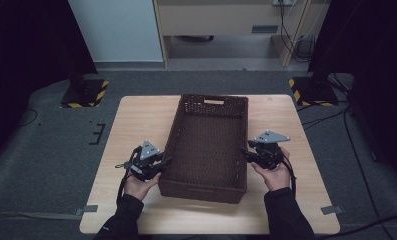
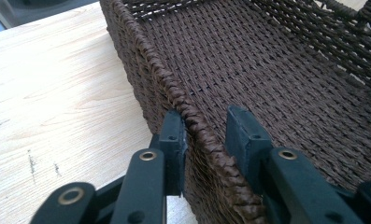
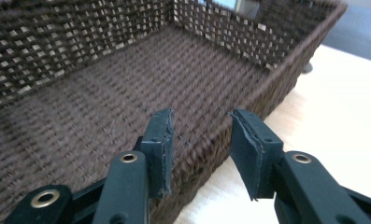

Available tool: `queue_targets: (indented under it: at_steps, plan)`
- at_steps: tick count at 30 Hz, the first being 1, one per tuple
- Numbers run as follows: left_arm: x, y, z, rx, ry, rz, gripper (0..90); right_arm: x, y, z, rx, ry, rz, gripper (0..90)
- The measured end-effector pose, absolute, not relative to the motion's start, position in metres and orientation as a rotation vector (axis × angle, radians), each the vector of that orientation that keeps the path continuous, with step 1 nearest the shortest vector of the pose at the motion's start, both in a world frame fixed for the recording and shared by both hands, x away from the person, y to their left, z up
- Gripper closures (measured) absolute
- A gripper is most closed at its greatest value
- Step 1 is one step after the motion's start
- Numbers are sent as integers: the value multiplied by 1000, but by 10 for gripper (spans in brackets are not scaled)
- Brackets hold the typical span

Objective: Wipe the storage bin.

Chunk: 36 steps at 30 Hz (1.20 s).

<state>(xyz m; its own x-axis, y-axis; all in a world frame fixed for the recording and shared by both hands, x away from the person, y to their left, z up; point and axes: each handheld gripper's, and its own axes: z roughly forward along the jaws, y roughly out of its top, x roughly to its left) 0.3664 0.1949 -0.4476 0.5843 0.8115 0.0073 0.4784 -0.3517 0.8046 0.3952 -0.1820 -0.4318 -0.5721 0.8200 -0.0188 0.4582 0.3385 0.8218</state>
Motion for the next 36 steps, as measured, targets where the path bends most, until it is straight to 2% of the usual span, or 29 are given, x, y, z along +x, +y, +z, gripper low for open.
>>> queue_targets:
  at_steps: [4, 8, 13, 16, 26, 29, 33, 36]
  plan:
    - [363, 197, -443, 1979, 1049, 552, 575, 396, -183, -438, 1173, 2194, 1160, 614]
    - [354, 204, -436, 1954, 1066, 567, 556, 394, -182, -437, 1158, 2194, 1142, 634]
    - [337, 205, -435, 1972, 1046, 533, 592, 388, -180, -437, 1162, 2189, 1131, 635]
    - [333, 204, -436, 1991, 1063, 538, 659, 384, -179, -438, 1161, 2177, 1140, 632]
    - [343, 215, -436, 1980, 1118, 593, 743, 388, -181, -433, 1156, 2096, 1158, 570]
    - [347, 218, -437, 1959, 1138, 589, 738, 391, -180, -438, 1168, 2102, 1189, 559]
    - [344, 219, -438, 1959, 1142, 603, 685, 391, -174, -442, 1161, 2124, 1192, 560]
    - [343, 220, -438, 1974, 1123, 591, 706, 391, -174, -441, 1167, 2130, 1180, 565]
